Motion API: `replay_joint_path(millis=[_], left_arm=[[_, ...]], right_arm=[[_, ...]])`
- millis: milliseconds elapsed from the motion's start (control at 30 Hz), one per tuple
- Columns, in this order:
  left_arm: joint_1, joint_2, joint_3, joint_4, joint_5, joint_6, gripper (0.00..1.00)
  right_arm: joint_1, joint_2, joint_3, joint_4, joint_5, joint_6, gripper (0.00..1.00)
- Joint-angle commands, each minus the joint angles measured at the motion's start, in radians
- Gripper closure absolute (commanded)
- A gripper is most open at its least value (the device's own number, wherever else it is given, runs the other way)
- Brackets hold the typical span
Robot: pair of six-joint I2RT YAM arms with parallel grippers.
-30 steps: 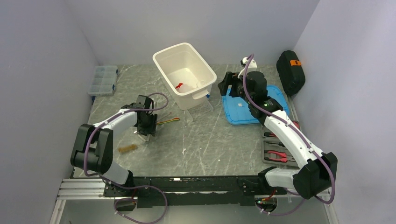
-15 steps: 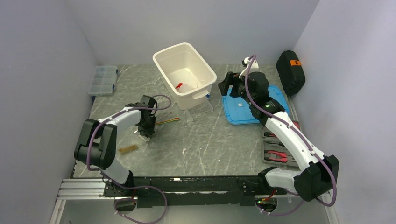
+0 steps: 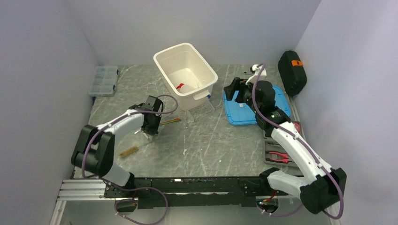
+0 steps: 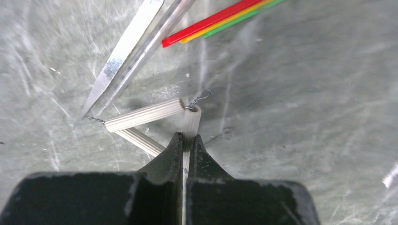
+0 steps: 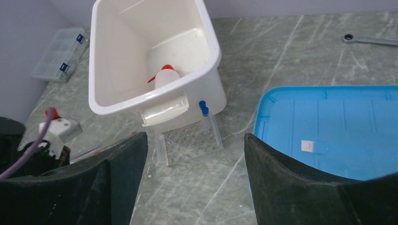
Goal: Organize the chemistry lab equipment
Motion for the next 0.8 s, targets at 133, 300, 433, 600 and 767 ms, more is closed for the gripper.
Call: replay_joint_path(millis=[133,300,433,600,767], left_arm=[[-0.103,-0.330,-0.060,0.177,0.011,0.130,1.00],[-0.213,-0.503,-0.126,0.268,0.137,0.264,1.00],[-0.328,-0.584,-0.164,0.311,0.179,0.314,1.00],[-0.416,-0.612,-0.174,0.322,0.168,0.319,1.00],[-0.469,-0.598,-0.168,0.324,0.178,0.321,1.00]], right_arm=[[-0.003,-0.185,-0.128,0.151,0.006,0.041,0.24],[-0.002,-0.197,-0.212,0.200,-0.150,0.111,0.25],[0.008,-0.146,-0.241,0.252,-0.322,0.186,0.29],[0.103,-0.066,-0.249,0.298,-0.414,0.252,0.30],[0.213,0.078,-0.209,0.326,-0.467,0.315,0.39]])
